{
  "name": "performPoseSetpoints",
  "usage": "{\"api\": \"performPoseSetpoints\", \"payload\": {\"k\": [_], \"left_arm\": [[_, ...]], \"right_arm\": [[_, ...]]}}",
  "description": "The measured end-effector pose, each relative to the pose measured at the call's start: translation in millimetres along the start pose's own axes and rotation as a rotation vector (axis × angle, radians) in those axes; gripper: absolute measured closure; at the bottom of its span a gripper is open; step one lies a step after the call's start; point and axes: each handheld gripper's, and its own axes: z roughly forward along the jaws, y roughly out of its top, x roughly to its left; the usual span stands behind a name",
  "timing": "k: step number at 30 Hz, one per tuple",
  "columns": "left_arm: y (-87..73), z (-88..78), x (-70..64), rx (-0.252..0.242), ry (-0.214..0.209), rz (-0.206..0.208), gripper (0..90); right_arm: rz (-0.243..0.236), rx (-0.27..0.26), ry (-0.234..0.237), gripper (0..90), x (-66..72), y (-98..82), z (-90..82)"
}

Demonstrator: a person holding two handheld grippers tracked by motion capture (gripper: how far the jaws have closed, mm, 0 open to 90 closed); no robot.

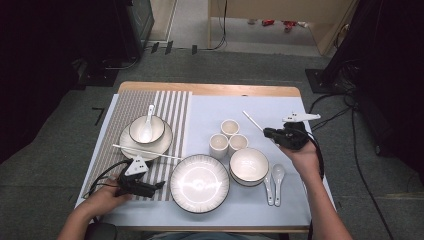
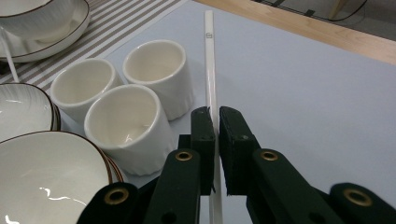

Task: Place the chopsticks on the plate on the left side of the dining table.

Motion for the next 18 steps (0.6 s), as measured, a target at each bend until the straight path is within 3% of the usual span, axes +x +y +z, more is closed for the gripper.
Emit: {"api": "performPoseSetpoints", "payload": {"k": [18], "left_arm": [[0.0, 0.0, 0.0, 0.000, 0.000, 0.000, 13.8]], "right_arm": [[-0.020, -0.003, 0.031, 85.1, 7.7, 13.5, 4.6]]}}
